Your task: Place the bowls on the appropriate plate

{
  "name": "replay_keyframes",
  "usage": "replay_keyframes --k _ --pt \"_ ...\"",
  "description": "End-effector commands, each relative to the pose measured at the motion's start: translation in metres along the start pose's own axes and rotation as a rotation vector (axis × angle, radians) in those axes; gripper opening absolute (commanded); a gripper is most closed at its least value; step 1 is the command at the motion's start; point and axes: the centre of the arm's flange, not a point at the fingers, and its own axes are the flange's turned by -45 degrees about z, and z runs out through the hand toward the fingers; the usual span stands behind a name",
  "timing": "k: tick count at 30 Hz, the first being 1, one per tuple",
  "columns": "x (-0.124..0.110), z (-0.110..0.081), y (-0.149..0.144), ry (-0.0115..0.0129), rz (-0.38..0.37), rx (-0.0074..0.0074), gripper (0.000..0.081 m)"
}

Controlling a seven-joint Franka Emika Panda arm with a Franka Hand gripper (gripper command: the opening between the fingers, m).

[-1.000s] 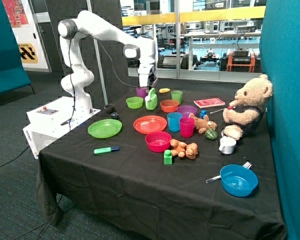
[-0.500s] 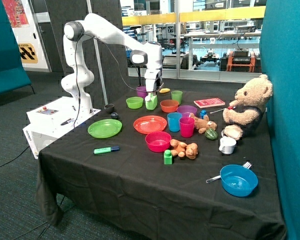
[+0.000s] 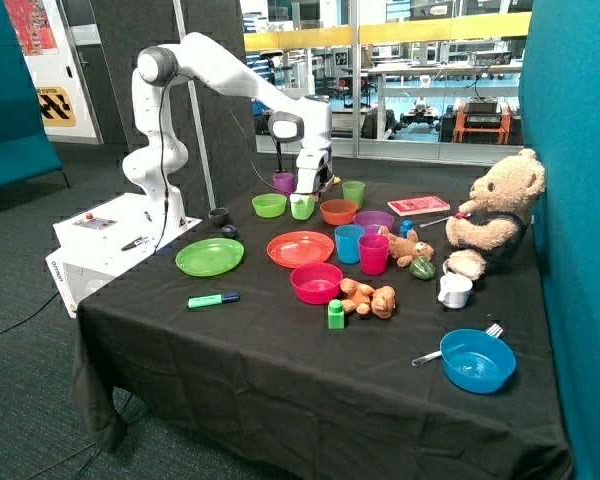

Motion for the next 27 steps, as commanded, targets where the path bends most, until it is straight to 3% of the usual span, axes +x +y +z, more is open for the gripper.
replay_keyframes --k 1,18,27 --pt "0.010 0.014 -0.004 0.0010 0.024 -0.0029 0.0594" --pt "0.023 0.020 -0.008 0.0010 0.021 -0.0029 0.0669" --pt "0.027 0.031 -0.002 0.0011 0.037 -0.0029 0.0658"
